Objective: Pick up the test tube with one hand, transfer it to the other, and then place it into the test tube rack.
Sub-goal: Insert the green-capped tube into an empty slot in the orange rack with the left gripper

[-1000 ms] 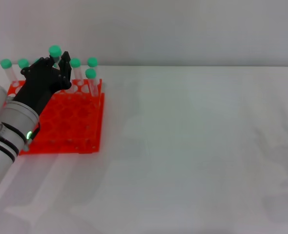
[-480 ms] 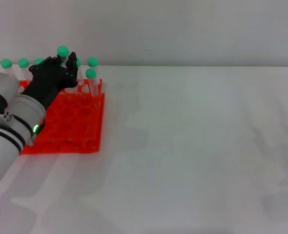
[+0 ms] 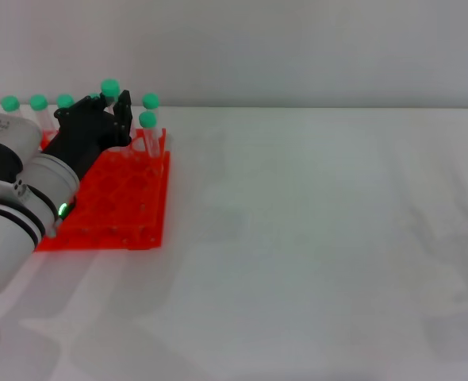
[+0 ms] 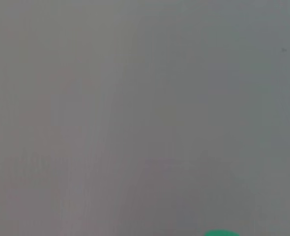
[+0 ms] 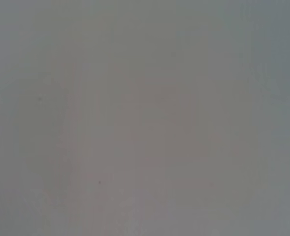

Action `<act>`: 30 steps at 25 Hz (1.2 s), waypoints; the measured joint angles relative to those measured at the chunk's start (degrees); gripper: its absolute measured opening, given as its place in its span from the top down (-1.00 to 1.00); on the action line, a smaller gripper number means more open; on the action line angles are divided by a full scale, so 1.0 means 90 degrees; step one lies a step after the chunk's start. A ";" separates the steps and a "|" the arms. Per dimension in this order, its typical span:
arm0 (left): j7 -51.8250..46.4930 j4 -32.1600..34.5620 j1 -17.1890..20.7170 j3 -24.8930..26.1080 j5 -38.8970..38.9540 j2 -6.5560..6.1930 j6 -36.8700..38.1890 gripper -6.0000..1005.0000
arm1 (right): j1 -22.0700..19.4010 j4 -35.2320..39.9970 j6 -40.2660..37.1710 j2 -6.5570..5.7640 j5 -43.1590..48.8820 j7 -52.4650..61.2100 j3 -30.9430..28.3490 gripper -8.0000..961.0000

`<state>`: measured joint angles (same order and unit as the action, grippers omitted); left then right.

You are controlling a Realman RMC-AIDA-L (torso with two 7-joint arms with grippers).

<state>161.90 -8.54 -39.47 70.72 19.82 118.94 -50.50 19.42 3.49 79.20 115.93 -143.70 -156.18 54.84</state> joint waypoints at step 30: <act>-0.0005 -0.0265 0.0799 0.0046 -0.0082 0.0049 0.0443 0.18 | -0.0154 -0.0017 0.0068 -0.0010 0.0000 0.0014 0.0001 -0.53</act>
<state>161.85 -10.93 -32.28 71.14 19.08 119.38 -46.51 18.04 3.34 79.82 115.84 -143.70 -156.05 54.84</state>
